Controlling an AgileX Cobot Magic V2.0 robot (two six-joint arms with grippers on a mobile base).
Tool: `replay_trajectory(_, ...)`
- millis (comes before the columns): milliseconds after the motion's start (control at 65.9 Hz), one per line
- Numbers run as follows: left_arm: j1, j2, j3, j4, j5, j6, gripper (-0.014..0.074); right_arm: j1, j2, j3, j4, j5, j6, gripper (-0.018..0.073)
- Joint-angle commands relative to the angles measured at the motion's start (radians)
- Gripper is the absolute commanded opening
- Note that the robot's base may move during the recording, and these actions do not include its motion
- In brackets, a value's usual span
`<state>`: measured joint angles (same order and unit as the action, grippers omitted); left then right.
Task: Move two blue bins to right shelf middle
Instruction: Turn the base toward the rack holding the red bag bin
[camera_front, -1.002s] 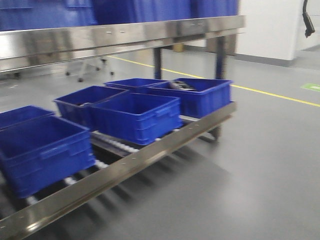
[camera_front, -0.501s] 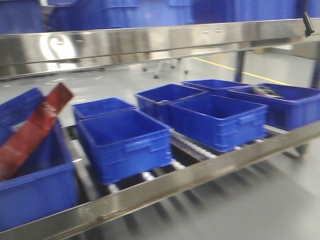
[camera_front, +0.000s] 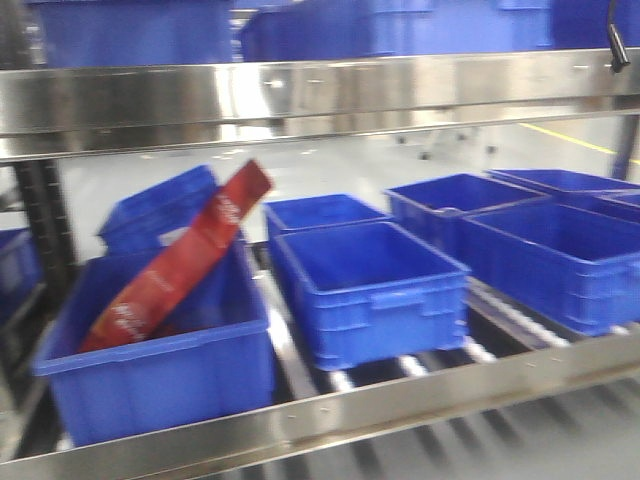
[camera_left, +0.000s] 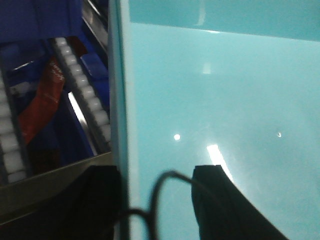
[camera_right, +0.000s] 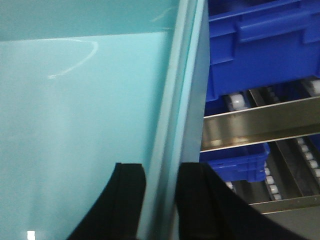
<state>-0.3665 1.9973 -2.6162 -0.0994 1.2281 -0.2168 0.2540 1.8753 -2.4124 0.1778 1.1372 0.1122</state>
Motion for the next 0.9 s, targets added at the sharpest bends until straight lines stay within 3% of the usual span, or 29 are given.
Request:
replay_trajectory(0,-0.017,-0.034,-0.018,-0.116,-0.051,0.030,-0.0111,-0.001,-0.013,-0.018,0.013,-0.187,0.010,-0.0154)
replay_trajectory(880,-0.017,-0.034,-0.018,-0.116,-0.051,0.030,-0.0111,-0.001,-0.013,-0.018,0.013,-0.187,0.010,-0.0154)
